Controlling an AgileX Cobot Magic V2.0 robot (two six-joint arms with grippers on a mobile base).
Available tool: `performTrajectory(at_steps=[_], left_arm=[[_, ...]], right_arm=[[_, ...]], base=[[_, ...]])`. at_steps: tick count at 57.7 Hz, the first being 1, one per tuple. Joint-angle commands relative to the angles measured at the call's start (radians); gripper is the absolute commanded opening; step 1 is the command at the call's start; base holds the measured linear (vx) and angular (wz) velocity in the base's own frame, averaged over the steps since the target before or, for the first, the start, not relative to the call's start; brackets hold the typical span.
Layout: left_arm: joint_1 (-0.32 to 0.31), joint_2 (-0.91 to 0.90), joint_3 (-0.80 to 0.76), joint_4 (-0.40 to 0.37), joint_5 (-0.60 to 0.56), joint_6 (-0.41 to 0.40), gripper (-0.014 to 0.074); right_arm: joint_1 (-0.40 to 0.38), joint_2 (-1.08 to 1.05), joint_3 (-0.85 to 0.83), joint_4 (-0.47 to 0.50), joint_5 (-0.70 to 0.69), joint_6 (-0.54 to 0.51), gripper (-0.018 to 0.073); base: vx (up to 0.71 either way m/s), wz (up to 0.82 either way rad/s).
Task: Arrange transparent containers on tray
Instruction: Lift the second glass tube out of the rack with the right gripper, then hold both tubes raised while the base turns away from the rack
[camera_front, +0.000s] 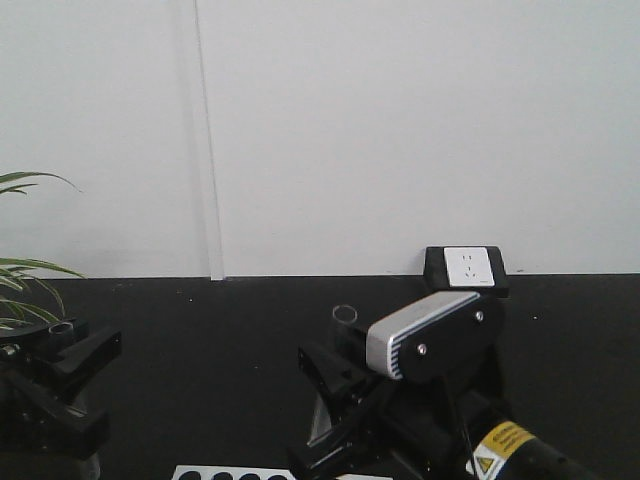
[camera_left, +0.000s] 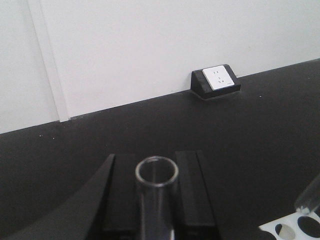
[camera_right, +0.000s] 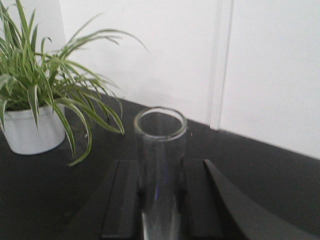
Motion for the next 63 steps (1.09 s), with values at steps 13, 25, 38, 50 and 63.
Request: performTrajectory(at_steps=[13, 25, 38, 50, 63], left_arm=[[0.001, -0.014, -0.037, -0.001, -0.085, -0.002, 0.0128], [0.001, -0.016, -0.037, -0.001, -0.087, -0.002, 0.0127], [0.001, -0.085, -0.037, 0.004, -0.110, -0.002, 0.0127], [0.001, -0.226, -0.037, 0.077, -0.008, -0.001, 0.0127], [0.001, -0.338, -0.037, 0.084, 0.068, -0.001, 0.0127]], right_arm=[[-0.003, -0.195, -0.065, 0.160, 0.035, -0.192, 0.0215], [-0.003, -0.344, -0.061, 0.354, 0.193, -0.455, 0.0215], [-0.003, -0.467, 0.052, 0.666, 0.129, -0.721, 0.0215], [-0.003, -0.561, 0.125, 0.918, 0.114, -0.906, 0.0215], [-0.003, -0.586, 0.125, 1.025, 0.095, -1.050, 0.0215]], base=[[0.00, 0.00], [0.00, 0.00], [0.00, 0.00], [0.00, 0.00], [0.00, 0.00]])
